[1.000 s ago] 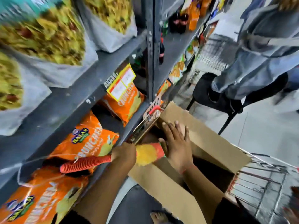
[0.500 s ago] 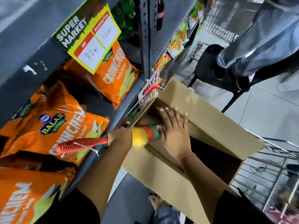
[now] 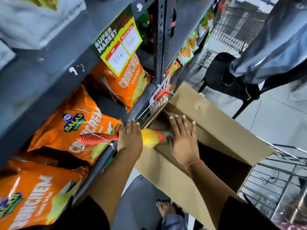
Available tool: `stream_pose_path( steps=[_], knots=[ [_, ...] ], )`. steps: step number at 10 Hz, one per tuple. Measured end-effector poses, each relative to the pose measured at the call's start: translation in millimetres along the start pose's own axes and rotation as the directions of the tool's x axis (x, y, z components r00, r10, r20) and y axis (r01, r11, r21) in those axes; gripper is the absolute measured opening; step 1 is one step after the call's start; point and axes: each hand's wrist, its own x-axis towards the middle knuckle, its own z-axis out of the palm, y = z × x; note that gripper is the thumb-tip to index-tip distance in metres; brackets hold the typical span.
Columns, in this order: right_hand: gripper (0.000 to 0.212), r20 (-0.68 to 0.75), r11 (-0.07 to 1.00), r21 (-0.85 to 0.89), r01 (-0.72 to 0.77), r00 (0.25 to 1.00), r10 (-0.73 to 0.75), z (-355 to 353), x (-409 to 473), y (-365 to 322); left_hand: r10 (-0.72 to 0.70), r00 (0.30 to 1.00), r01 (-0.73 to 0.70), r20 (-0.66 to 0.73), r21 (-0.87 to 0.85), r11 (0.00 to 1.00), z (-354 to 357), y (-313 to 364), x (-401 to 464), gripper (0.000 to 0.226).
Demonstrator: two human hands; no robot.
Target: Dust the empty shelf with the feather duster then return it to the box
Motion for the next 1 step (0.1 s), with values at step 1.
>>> stream_pose_path(
  steps=[1],
  knots=[
    [0.056,-0.033,0.999,0.043,-0.014,0.999,0.016,-18.5,0.6,-7.9,0.048,0.993,-0.055,-0.107,-0.066,0.996,-11.8,-3.6,-13.0,0.061]
  ],
)
